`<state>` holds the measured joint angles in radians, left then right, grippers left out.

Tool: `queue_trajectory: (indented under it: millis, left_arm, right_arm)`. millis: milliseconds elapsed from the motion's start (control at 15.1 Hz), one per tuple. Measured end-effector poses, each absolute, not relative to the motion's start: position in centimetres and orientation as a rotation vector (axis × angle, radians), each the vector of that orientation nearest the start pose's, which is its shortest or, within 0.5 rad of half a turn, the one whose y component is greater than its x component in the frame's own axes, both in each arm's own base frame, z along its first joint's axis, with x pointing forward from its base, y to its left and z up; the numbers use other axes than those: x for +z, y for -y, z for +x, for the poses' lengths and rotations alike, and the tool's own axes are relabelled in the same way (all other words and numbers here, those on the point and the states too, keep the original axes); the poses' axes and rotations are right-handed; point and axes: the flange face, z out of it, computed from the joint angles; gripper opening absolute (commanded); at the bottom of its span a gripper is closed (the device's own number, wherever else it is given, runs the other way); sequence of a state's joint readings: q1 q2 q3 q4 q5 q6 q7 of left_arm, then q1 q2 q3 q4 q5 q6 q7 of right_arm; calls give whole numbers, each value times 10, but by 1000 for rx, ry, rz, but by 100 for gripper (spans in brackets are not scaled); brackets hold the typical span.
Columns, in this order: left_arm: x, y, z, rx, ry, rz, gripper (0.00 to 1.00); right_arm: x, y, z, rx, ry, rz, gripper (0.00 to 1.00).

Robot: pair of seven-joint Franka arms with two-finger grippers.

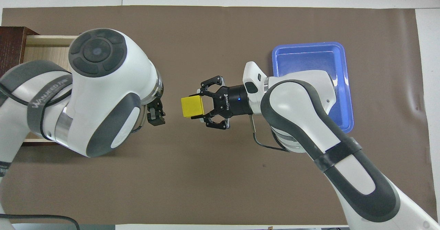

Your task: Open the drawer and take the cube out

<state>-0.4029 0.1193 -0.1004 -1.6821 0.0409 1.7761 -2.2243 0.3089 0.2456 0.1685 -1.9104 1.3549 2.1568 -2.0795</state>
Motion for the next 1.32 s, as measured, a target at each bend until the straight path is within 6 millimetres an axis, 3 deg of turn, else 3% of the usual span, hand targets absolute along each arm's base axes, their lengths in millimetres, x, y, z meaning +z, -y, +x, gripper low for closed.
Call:
queue_trajectory:
  millis: [132,331,530,729,994,1325]
  left_arm:
    - [505,236,539,23,-2363,2151,100]
    - [469,168,549,45,-2282,2184,100]
    - [437,122,550,69,-2184,2246,100]
    - [435,72,560,103,-2106,2290,100]
    - [441,17,566,131,-2024,2350,100]
    - [445,-73,564,181,-1984,2378,100]
  right_arm:
    - [399,-301,552,-995,1614,-1442,0]
    - [397,-256,571,-991,1623,-1477,0]
    - [392,-203,586,-967,1652,-1527,0]
    - [375,-155,592,-936,1643,-1605,0]
    - [335,-84,594,-918,1550,-1711,0]
    - [301,-30,599,-935,1506,-1790,0]
